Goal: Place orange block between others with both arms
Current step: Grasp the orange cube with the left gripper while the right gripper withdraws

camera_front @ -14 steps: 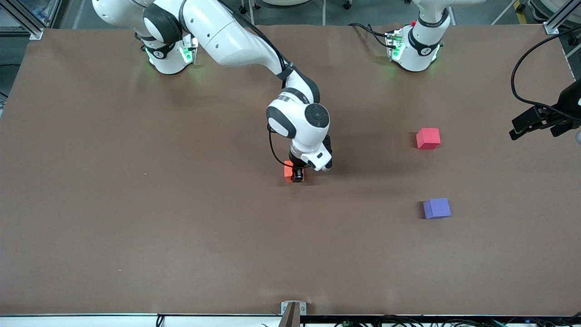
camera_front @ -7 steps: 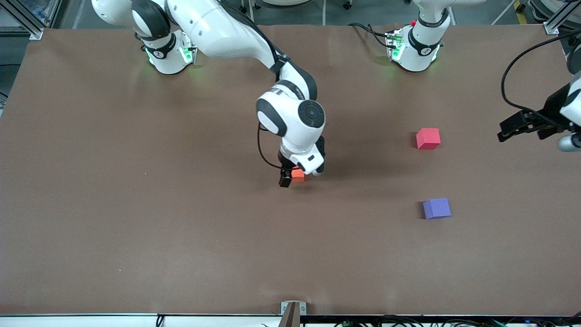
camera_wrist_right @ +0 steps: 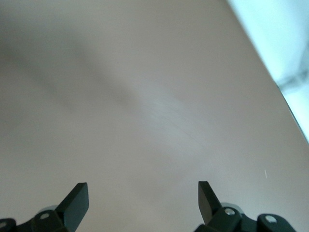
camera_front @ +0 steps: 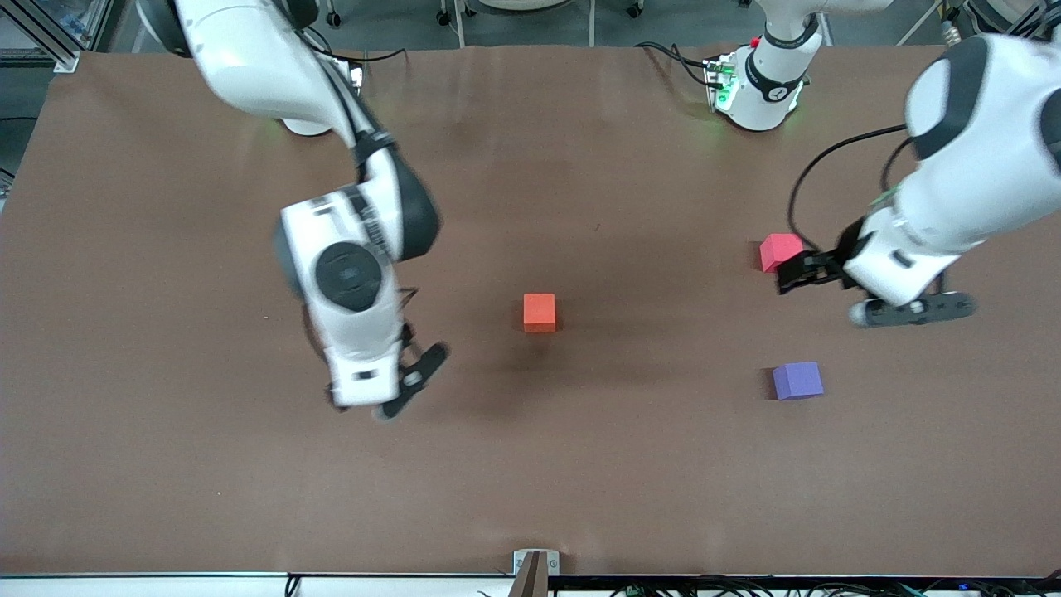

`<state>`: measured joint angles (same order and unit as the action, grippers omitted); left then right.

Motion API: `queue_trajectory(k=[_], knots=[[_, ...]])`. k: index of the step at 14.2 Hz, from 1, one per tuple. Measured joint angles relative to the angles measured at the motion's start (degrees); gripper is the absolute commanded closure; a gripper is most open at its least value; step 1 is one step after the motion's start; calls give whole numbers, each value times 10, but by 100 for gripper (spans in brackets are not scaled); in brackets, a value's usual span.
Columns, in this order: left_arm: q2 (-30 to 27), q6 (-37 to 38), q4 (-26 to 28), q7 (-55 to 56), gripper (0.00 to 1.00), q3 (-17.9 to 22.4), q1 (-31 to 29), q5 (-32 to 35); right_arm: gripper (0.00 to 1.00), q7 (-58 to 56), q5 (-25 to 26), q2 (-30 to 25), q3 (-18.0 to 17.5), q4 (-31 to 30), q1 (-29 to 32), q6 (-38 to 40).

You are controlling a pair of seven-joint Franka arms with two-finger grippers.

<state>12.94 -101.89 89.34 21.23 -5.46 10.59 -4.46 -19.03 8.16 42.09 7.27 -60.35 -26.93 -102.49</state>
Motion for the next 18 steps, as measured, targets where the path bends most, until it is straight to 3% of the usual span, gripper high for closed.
queue_trajectory(k=[3,7,13,18], knots=[[50,-56,0,83,0,-2,66,-1,0,156,-3,-12,-1,5,50,16],[139,-154,-13,209,0,-1,161,-1,0,306,-43,-49,-1,7,103,106],[262,-251,-51,324,0,1,267,46,0,315,-56,-119,-2,8,197,121],[298,-262,-57,328,0,3,297,84,0,284,-72,-187,-2,-29,239,133]])
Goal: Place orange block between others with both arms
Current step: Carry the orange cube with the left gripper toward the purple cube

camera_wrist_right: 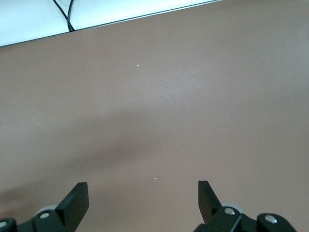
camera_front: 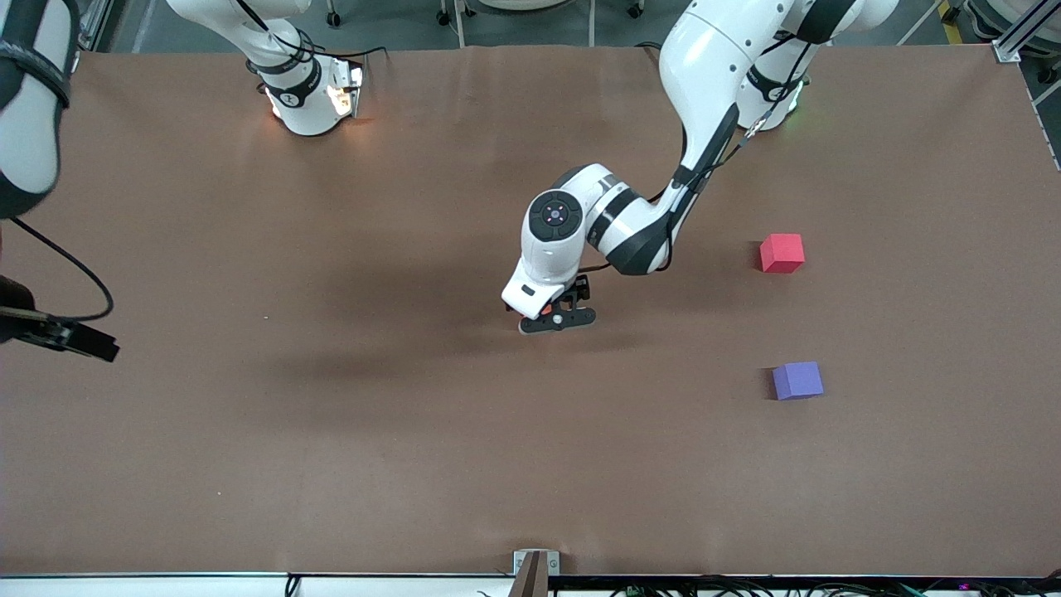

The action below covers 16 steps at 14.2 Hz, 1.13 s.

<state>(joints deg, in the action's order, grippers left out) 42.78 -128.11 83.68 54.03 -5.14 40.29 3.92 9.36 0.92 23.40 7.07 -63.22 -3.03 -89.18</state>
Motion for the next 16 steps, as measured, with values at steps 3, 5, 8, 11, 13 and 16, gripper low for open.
queue_trajectory(k=[3,5,8,11,13,16], knots=[[18,-12,-1,9,0,0,13,15,0,-42,-30,-68,0,-78,29,-26],[33,-32,-5,25,0,1,19,28,0,-77,-39,-109,0,-136,46,-74],[47,-38,-15,29,27,3,19,38,0,-90,-41,-146,-3,-208,48,-138],[48,-39,-19,29,71,3,19,38,0,-91,-41,-160,-11,-222,34,-144],[48,-38,-21,29,76,3,19,38,0,-91,-41,-168,-13,-222,33,-136],[45,-27,-30,30,81,12,18,38,0,-91,-40,-175,-15,-221,40,-120]])
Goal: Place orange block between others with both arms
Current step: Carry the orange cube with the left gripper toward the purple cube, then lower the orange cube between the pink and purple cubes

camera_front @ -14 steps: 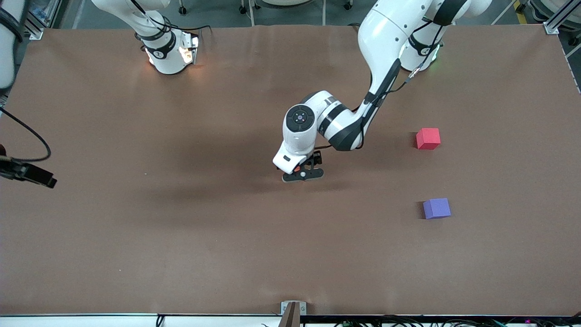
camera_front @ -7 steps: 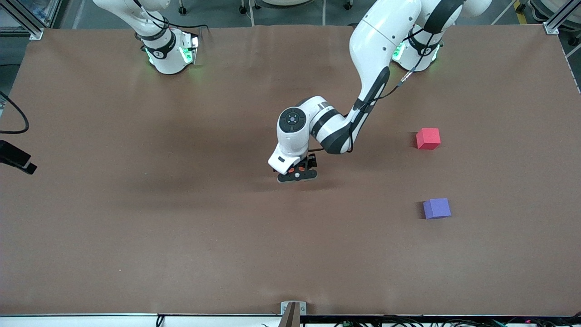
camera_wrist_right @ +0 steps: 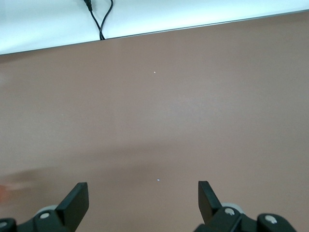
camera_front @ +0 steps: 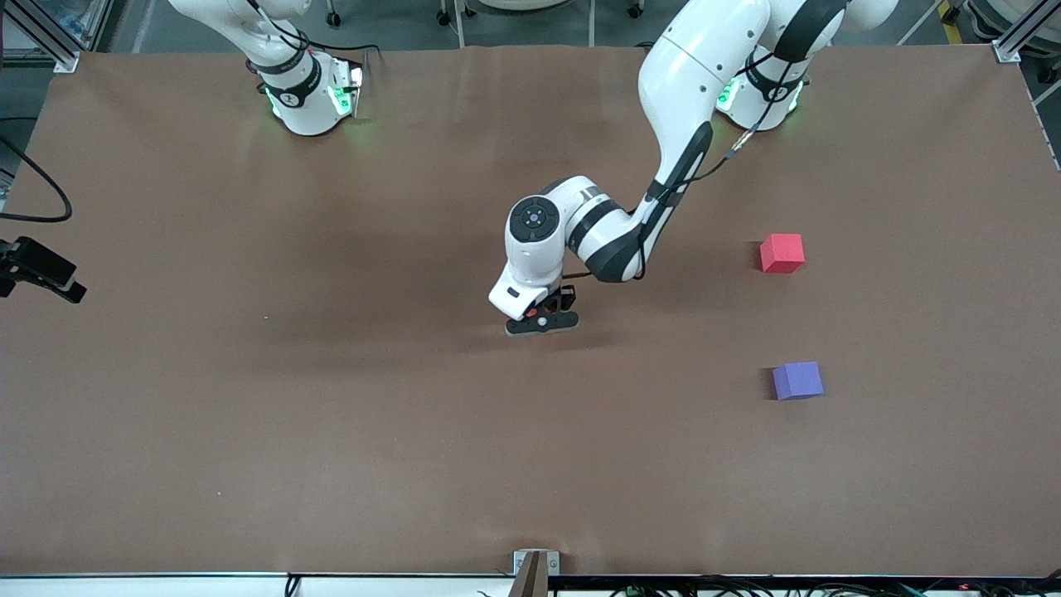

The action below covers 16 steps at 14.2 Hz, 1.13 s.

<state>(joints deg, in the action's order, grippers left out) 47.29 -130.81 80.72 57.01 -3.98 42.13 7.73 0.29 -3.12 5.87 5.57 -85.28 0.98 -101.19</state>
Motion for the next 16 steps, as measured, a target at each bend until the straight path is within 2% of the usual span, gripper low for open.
queue_trajectory(k=[2,5,8,11,16], knots=[[-17,25,-7,-1,81,13,-9,1,0,0,1,-2,0,8,1,21],[-71,92,-1,-45,80,16,-59,2,0,0,4,-4,-6,11,1,63],[-126,107,54,-119,80,15,-122,2,0,0,6,-4,-9,0,1,71],[-150,90,116,-176,80,15,-180,2,0,0,9,-4,-8,-10,1,65],[-189,-12,238,-243,80,14,-260,2,0,0,35,-4,-13,-22,0,57]])
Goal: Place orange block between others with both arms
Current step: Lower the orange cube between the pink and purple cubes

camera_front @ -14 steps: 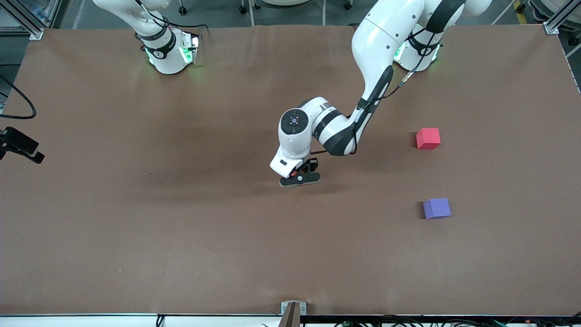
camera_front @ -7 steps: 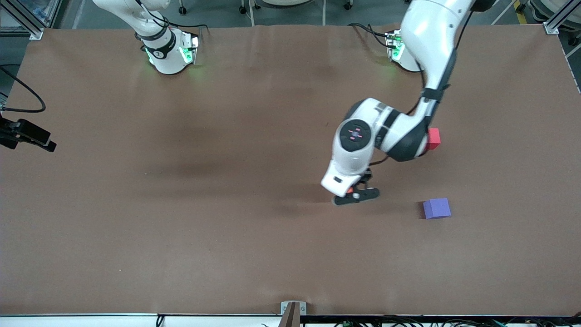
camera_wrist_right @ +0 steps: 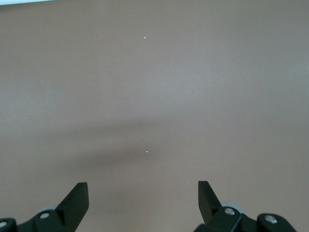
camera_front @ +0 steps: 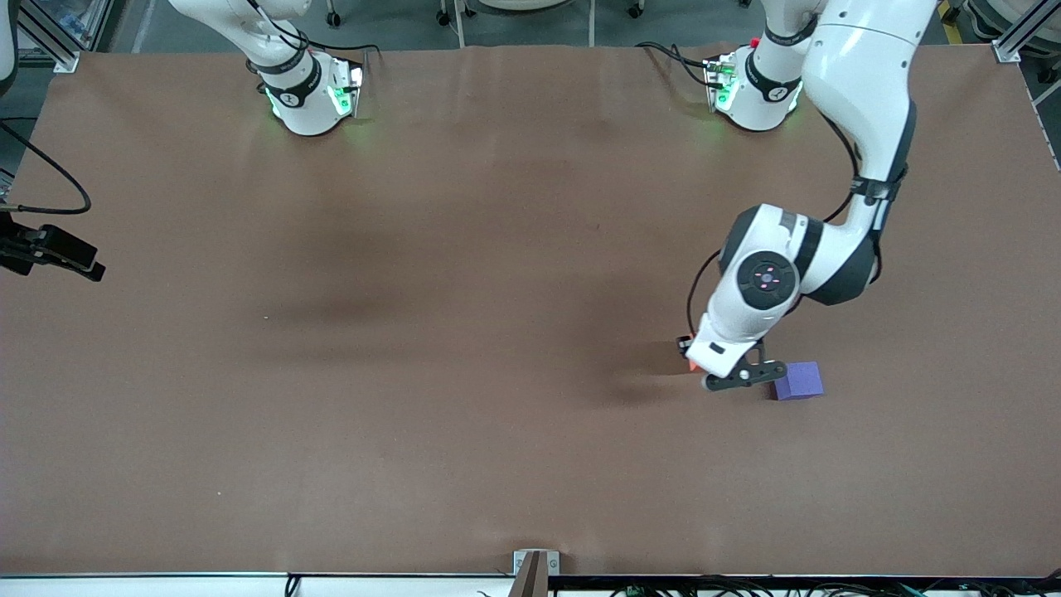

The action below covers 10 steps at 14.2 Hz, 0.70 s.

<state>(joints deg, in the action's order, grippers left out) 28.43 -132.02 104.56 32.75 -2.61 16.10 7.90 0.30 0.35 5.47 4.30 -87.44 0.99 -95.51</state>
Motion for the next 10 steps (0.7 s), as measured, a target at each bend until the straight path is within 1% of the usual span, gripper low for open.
queue_trajectory(k=[3,4,10], knots=[[-35,-53,75,-52,80,-1,-44,0,0,0,2,0,-1,-9,-2,0],[-46,-62,93,-63,80,-1,-55,0,0,0,2,-1,-1,-9,-2,1],[-91,-86,155,-119,80,-3,-105,0,0,-1,2,-14,-2,-7,-3,8]])
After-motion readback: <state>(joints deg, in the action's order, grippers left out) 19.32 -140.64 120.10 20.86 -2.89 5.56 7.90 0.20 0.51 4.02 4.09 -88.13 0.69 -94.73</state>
